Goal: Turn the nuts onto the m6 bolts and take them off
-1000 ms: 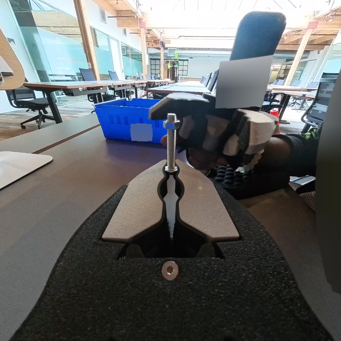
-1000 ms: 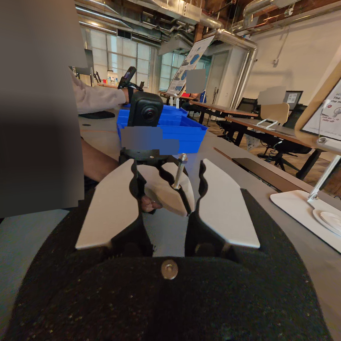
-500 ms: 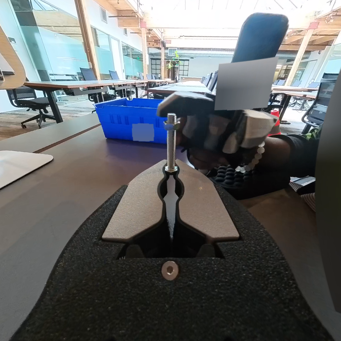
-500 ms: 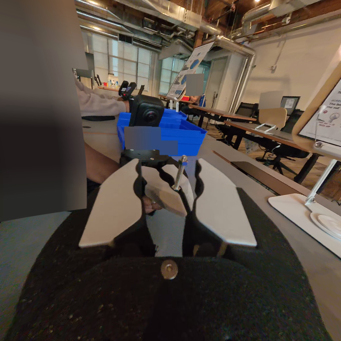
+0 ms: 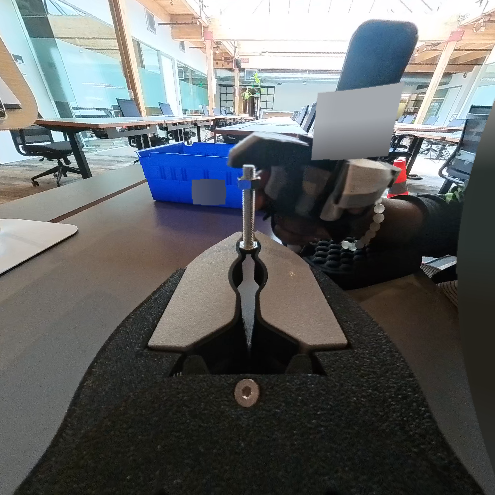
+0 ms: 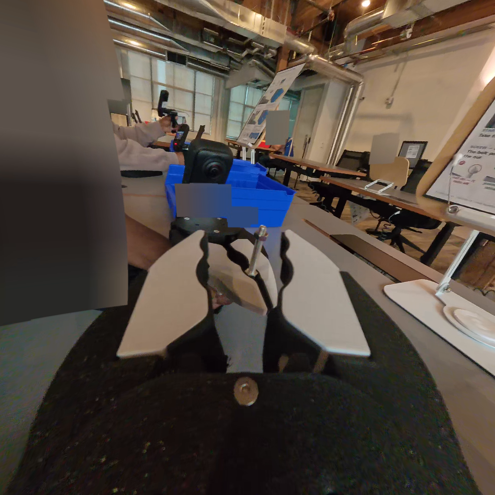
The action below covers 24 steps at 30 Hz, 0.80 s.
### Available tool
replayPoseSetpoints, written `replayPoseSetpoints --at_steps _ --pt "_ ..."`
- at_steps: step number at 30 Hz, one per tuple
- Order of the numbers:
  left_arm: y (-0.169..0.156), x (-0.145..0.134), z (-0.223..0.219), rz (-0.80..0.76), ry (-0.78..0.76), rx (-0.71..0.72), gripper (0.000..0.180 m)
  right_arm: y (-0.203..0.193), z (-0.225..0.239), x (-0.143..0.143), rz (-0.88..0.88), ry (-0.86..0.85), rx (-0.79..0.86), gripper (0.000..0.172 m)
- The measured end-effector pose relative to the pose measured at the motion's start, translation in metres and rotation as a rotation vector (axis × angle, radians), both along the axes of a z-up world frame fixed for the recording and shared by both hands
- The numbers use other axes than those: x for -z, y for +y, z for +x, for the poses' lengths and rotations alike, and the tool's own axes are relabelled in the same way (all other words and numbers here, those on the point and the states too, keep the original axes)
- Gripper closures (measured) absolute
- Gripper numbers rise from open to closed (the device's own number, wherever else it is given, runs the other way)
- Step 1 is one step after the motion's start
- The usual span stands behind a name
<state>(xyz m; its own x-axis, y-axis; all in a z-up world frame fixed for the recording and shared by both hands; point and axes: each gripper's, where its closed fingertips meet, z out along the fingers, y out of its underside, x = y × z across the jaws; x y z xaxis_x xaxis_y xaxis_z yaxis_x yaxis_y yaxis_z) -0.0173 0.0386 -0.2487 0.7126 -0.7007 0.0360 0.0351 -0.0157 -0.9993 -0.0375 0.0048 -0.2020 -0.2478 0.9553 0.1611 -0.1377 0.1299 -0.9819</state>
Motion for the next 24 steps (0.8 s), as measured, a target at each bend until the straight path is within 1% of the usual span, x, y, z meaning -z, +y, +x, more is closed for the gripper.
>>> replayPoseSetpoints --at_steps 2,4,5,7,10,12,14,15,16,17,20,21,22,24 --pt "0.0 0.0 0.0 0.0 0.002 0.002 0.178 -0.002 -0.002 0.003 -0.006 -0.019 -0.017 0.111" --pt "0.0 0.0 0.001 0.0 0.004 0.002 0.178 -0.006 -0.003 0.005 -0.005 -0.036 -0.036 0.11" --pt "0.0 0.0 0.0 0.0 0.003 0.001 0.178 -0.006 -0.002 0.006 0.005 -0.041 -0.034 0.12" --pt "0.0 0.0 0.0 -0.001 0.0 -0.001 0.178 -0.012 0.004 0.005 0.038 -0.038 -0.068 0.159" --pt "0.0 0.0 0.0 -0.001 0.001 -0.001 0.178 -0.013 0.006 0.003 0.021 -0.038 -0.081 0.161" --pt "0.0 0.0 0.0 0.0 0.003 0.0 0.178 -0.008 0.004 0.003 0.012 -0.029 -0.056 0.156" --pt "0.0 0.0 0.0 0.0 0.003 0.001 0.178 -0.007 0.003 0.002 0.002 -0.011 -0.051 0.146" --pt "0.0 0.0 0.0 -0.001 0.002 0.001 0.178 -0.006 0.002 0.002 -0.003 -0.013 -0.041 0.137" --pt "0.0 0.0 0.0 -0.001 0.001 0.002 0.178 -0.003 -0.001 0.002 -0.008 -0.015 -0.015 0.121" --pt "0.0 0.0 0.0 -0.001 0.001 0.002 0.178 -0.002 -0.002 0.003 -0.003 -0.021 -0.007 0.11" --pt "0.0 0.001 0.001 -0.001 0.007 0.005 0.178 -0.007 -0.003 0.008 0.005 -0.043 -0.036 0.111" --pt "0.0 0.001 0.001 -0.001 0.009 0.005 0.178 -0.009 -0.003 0.008 0.012 -0.046 -0.041 0.118" --pt "-0.001 0.001 0.001 0.0 0.009 0.007 0.178 -0.008 -0.002 0.008 0.021 -0.048 -0.031 0.13" --pt "0.0 0.001 0.001 0.001 0.008 0.004 0.178 -0.007 0.003 0.006 0.038 -0.039 -0.039 0.163"
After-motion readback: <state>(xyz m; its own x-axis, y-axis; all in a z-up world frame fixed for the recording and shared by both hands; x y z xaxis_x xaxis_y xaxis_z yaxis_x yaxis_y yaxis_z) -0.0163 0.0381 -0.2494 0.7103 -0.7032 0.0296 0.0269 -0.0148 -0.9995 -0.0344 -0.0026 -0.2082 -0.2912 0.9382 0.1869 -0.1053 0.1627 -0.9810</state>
